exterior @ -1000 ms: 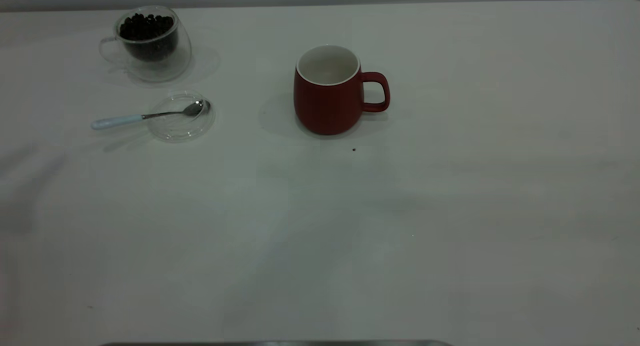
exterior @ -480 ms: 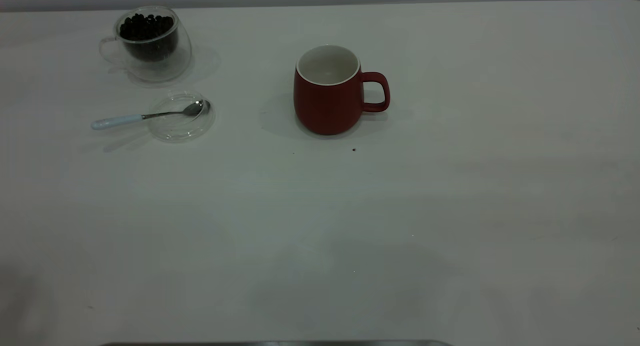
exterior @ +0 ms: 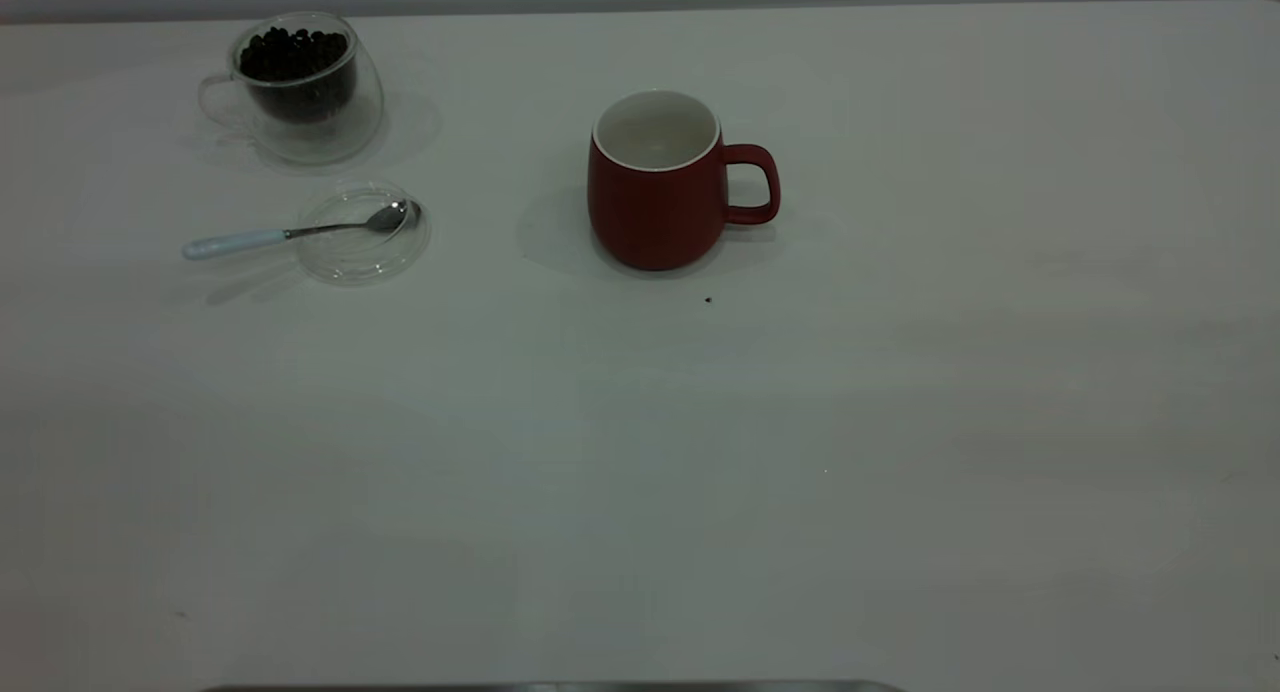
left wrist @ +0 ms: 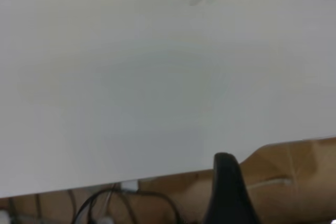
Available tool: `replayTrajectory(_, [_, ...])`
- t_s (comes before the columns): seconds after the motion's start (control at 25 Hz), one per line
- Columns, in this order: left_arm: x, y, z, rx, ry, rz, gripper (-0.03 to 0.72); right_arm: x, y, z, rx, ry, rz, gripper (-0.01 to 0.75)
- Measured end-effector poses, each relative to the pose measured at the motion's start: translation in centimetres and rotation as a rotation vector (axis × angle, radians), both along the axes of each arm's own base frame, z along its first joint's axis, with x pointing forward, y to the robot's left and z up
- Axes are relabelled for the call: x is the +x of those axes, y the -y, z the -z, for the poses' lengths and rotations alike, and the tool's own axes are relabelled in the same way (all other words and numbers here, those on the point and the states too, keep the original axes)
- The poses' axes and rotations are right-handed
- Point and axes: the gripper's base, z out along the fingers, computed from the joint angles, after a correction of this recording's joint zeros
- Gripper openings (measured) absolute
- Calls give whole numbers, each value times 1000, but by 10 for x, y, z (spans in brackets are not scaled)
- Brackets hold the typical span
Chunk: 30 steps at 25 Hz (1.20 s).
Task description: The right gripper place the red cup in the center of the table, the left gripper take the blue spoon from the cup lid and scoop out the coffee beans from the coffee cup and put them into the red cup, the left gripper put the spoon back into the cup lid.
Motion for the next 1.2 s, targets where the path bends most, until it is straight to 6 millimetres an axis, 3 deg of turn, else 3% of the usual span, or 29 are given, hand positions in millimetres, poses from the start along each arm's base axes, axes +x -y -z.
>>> replayTrajectory(0.12, [-17,-2,19,-28,73,-13,564,0,0,0,0,0,0,476])
replayTrajectory(0.24, [-29,-3,24,-49,151,-18,564,0,0,0,0,0,0,476])
replayTrajectory(1.2, [-30,-1,24,-48,161,-149,564,0,0,0,0,0,0,476])
